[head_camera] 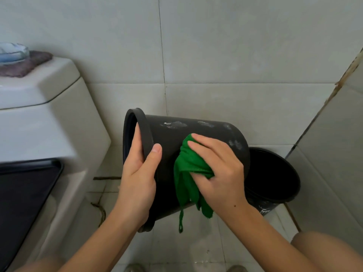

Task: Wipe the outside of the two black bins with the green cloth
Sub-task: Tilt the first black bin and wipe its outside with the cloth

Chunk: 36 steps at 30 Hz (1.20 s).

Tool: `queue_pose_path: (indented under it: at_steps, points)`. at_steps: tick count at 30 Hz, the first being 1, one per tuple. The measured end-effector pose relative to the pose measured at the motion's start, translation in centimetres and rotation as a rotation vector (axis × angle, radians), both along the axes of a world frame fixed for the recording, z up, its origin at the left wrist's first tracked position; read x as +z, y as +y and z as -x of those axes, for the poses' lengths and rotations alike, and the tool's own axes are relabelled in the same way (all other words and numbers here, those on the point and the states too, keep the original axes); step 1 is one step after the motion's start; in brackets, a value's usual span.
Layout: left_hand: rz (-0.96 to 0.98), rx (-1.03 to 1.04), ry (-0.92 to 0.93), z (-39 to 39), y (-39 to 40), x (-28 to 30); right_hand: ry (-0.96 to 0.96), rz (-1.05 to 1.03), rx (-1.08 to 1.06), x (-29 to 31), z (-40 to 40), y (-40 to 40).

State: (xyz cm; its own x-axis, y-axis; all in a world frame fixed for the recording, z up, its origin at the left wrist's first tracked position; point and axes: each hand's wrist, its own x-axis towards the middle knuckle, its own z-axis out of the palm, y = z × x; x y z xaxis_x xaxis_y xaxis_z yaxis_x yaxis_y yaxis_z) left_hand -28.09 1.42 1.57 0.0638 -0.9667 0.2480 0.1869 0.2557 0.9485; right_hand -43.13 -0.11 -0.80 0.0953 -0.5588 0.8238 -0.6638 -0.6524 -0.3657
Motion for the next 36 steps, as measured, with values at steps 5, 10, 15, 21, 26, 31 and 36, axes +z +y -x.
queue_pose_path:
  at_steps: [5,10,15,21,26,31,36]
  points:
    - [-0.004,0.038,-0.012,-0.2,0.2,0.1,0.088,-0.041,0.033,-1.0,-1.0,0.9]
    - [-0.031,0.038,0.055,-1.2,0.0,0.1,0.285,0.107,0.239,-2.0,-2.1,2.3]
    - [0.025,0.011,0.054,-1.5,0.1,0.9,0.24,0.132,0.113,-1.4,-1.3,1.6]
    - [0.096,0.037,0.041,-2.1,0.5,1.6,-0.03,-0.12,-0.166,-0.7,1.2,-0.3]
    - [0.1,0.037,0.028,-2.2,0.5,1.7,-0.022,-0.067,-0.212,-0.8,0.0,0.2]
    - [0.13,-0.005,-0.012,-2.6,0.2,1.6,0.096,0.033,-0.094,0.1,-1.3,0.7]
    - [0.171,0.013,-0.036,-2.9,0.4,1.6,0.0,-0.054,-0.197,0.8,0.7,-1.0]
